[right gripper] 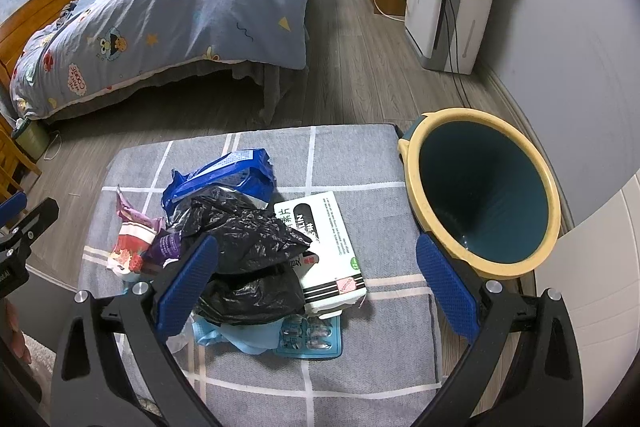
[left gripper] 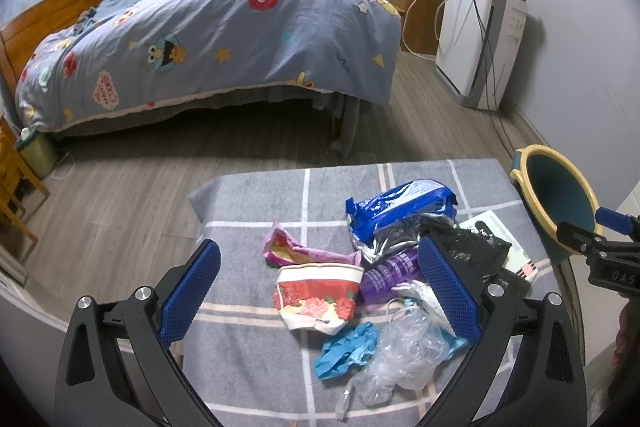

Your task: Collect trash

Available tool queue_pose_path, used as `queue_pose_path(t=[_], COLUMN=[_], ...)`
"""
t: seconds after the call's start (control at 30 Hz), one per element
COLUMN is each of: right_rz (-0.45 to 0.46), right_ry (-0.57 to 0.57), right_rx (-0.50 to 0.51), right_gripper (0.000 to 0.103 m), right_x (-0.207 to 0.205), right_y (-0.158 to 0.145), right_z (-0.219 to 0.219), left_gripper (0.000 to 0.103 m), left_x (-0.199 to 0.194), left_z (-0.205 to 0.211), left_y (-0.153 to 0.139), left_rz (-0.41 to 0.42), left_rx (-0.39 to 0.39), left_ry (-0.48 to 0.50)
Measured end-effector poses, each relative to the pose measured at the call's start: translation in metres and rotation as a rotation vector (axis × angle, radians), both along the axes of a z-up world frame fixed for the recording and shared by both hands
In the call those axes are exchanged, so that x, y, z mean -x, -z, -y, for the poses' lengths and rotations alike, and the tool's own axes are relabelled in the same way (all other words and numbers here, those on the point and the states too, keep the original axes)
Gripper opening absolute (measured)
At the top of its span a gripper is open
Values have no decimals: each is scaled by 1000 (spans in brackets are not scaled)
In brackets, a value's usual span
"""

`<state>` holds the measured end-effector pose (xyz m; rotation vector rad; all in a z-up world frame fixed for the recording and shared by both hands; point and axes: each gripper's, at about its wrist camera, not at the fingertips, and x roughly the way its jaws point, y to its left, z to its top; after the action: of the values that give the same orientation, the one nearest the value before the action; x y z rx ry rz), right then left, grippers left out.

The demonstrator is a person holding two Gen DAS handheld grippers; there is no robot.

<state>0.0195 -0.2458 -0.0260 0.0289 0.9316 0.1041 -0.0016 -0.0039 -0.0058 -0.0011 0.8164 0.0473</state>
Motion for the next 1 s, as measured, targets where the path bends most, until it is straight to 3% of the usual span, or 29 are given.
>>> queue_pose_path(t=[1.0], right_rz=[-25], right_ry=[4], right_rx=[0], right_gripper=[97], right_x=[-1], right_y=[5], right_z=[2], left_gripper=[98], left_x=[-1], left_z=[1], left_y=[2], left_rz=[-5], left_rx=[-2], left_ry=[-2])
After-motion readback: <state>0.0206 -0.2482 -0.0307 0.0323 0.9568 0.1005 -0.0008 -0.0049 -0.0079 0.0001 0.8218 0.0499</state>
